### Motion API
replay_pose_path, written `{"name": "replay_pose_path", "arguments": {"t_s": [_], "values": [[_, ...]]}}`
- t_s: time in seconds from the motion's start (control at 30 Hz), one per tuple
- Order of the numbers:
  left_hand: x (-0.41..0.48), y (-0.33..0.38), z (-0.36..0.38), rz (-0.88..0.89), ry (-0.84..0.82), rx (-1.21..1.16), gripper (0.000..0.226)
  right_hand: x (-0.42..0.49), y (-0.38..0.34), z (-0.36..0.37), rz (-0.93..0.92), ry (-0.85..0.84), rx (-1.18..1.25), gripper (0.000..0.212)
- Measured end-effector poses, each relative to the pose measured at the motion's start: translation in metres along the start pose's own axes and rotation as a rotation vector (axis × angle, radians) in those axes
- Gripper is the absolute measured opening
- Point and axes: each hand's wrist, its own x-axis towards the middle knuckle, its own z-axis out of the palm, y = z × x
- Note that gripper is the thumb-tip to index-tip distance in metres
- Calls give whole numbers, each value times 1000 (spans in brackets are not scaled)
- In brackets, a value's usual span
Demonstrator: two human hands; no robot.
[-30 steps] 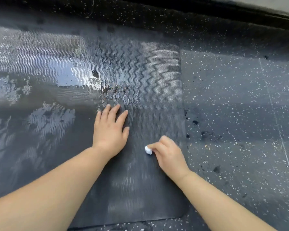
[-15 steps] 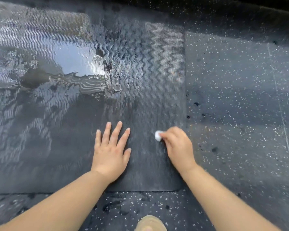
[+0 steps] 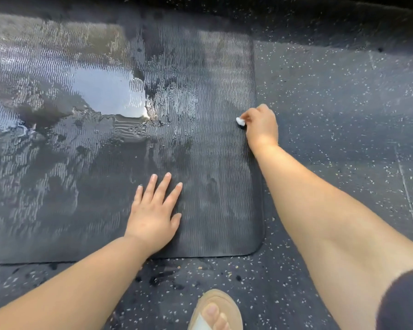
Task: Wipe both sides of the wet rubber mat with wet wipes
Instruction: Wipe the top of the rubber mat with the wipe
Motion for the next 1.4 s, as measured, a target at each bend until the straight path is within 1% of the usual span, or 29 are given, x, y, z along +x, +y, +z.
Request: {"name": "replay_pose_path", "arguments": {"t_s": [0.07,0.13,0.27,0.37,0.43,0.5,0.6,0.63,0.7,0.77,0.8,0.87,0.9,0.97,1.07,1.13,1.2,1.27,1.3,1.37,1.4], "values": [[0,0,0,-2,-3,-14,67,-9,3,0,-22,-24,-7,22],[0,0,2,-6,6,-7,67,-41,8,-4,-52,-27,12,18],[-1,5,8,-23,22,-2,67,-152,18,-17,-162,-16,109,17],[-2,5,11,-27,29,0,66,-222,27,-27,-235,-122,135,19],[-2,5,11,-24,26,5,66,-239,31,-31,-273,-199,122,21],[-1,4,10,-20,24,1,65,-228,30,-34,-315,-214,120,21],[-2,2,8,-7,21,-7,65,-175,16,-30,-348,-158,119,18],[-2,1,7,-1,22,-9,65,-151,10,-26,-317,-126,85,16],[-2,-1,4,16,24,-12,65,-103,-4,-13,-199,-55,34,16],[-3,-4,3,35,18,-13,66,-69,-15,-4,-70,-1,83,23],[-4,-6,2,45,14,-11,67,-63,-20,-1,-31,16,99,24],[-6,-9,3,62,15,2,68,-75,-30,2,-16,27,125,19],[-7,-10,4,67,22,7,68,-92,-34,2,-43,28,151,15],[-10,-11,6,69,43,1,66,-142,-35,3,-160,17,189,10],[-14,-11,9,71,63,-29,64,-225,-29,2,-313,-108,218,14],[-16,-12,10,71,68,-28,63,-259,-21,-2,-398,-191,235,17],[-19,-13,11,72,65,-35,63,-260,-14,-6,-522,-252,229,17],[-23,-13,11,74,54,-48,64,-233,-12,-9,-675,-319,201,23],[-24,-13,11,75,48,-53,65,-215,-13,-10,-729,-325,192,25],[-28,-15,10,79,32,-51,66,-172,-20,-9,-740,-275,175,22],[-29,-17,10,83,22,-47,66,-149,-25,-6,-695,-224,165,18]]}}
